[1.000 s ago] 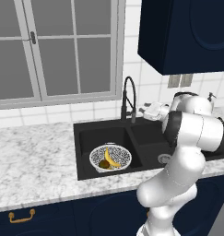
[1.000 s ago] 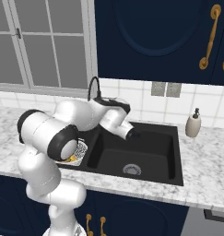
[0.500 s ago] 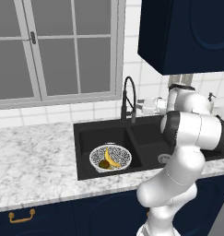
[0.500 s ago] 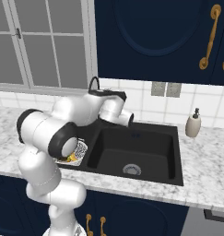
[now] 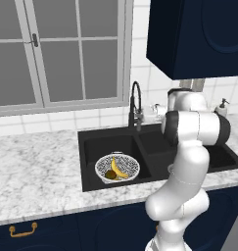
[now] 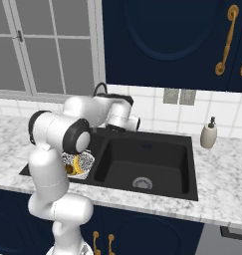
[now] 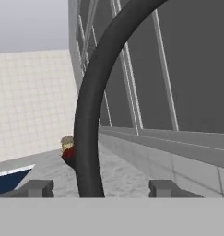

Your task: Put the colander in the sink, put the banana, mango, banana in the colander, and turn on the sink faucet and pour water over the colander.

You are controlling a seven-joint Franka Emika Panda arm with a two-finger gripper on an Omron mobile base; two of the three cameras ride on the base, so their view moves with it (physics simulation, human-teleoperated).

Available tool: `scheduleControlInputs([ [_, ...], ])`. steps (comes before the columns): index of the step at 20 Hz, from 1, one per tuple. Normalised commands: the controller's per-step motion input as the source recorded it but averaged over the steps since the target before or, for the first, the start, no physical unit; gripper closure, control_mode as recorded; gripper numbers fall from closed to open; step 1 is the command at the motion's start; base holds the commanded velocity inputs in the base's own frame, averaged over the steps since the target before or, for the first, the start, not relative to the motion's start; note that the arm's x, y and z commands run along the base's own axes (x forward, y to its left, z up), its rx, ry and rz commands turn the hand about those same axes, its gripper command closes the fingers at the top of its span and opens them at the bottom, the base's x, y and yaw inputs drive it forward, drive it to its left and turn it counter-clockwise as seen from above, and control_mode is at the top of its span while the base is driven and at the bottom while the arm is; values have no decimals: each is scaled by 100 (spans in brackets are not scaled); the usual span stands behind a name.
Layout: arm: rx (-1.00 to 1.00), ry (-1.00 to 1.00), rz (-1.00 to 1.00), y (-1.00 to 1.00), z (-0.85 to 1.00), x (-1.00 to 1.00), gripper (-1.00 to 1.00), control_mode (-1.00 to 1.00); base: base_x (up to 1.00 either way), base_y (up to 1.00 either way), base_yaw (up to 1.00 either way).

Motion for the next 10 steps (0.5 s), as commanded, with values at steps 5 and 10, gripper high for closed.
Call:
scheduleControlInputs([
  [5, 0, 0, 18, 87, -11, 28, -100, -100, 0, 0, 0],
  [10, 0, -1, 10, 91, -15, 21, -100, -100, 0, 0, 0],
])
